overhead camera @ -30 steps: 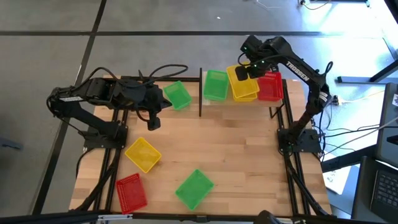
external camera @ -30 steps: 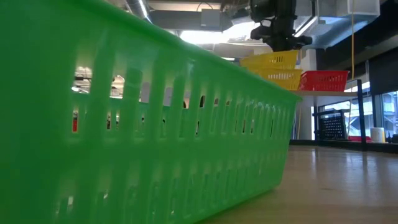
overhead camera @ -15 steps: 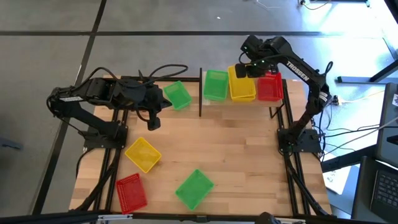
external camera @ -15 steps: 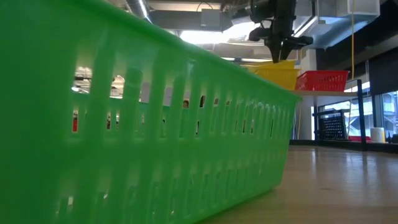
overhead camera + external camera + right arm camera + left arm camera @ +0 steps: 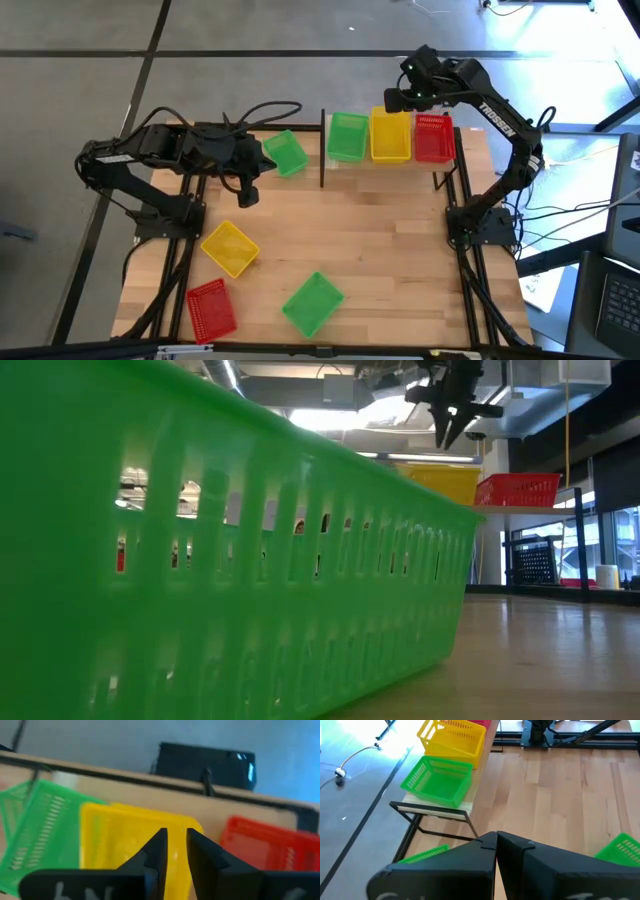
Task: Stack baskets on shelf by color
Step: Stack the right yellow bin on the yellow bin on the shelf, then stack the top red bin on the red bin on the shelf
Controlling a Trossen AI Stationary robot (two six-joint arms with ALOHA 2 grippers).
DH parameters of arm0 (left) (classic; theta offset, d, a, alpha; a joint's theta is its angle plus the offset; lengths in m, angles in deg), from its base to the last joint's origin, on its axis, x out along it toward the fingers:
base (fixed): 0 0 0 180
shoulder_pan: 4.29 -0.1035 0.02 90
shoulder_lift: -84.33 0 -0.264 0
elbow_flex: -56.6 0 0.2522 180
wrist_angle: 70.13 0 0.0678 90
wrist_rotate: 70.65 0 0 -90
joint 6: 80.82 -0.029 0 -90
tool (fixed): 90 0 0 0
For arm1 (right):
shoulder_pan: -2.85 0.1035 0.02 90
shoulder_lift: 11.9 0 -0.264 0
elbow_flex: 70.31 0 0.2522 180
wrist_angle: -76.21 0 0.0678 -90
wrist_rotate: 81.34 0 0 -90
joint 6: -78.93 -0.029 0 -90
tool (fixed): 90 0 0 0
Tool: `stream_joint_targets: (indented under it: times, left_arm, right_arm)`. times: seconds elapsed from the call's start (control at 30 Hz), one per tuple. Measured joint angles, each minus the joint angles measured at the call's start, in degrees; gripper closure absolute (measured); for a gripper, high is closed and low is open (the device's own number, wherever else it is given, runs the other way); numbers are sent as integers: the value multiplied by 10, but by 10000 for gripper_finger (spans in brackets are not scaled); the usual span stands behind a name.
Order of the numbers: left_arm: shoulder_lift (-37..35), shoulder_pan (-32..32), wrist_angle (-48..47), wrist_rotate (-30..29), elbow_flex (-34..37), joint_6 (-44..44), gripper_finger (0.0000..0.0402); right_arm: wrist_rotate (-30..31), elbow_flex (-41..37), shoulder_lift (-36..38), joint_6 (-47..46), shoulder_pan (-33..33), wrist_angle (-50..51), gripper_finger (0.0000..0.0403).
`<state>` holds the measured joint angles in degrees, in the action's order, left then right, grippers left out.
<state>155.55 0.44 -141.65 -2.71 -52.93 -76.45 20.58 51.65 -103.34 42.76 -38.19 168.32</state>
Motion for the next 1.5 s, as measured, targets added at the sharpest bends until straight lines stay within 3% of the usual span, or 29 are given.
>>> stream_joint_targets:
  times: [0.13, 0.33, 0.77, 0.93, 1.2, 1.5]
  left_arm:
    - [0, -7, 0, 0, 0, 0, 401]
    - [0, -15, 0, 0, 0, 1, 401]
    - [0, -16, 0, 0, 0, 2, 401]
    - [0, -16, -31, -48, 0, 66, 401]
    - [0, -16, -126, -76, 0, 217, 398]
    - [0, -15, -155, -69, 0, 251, 394]
  right_arm:
    - [-28, 0, -9, 32, 0, -44, 341]
    - [-41, 0, -37, 51, 0, -50, 397]
    - [-37, 0, -63, 102, 0, -69, 401]
    - [-27, 0, -28, 157, 20, -73, 402]
    - [-36, 0, 37, 290, 137, -70, 401]
    - [-131, 1, 59, 428, 305, -14, 402]
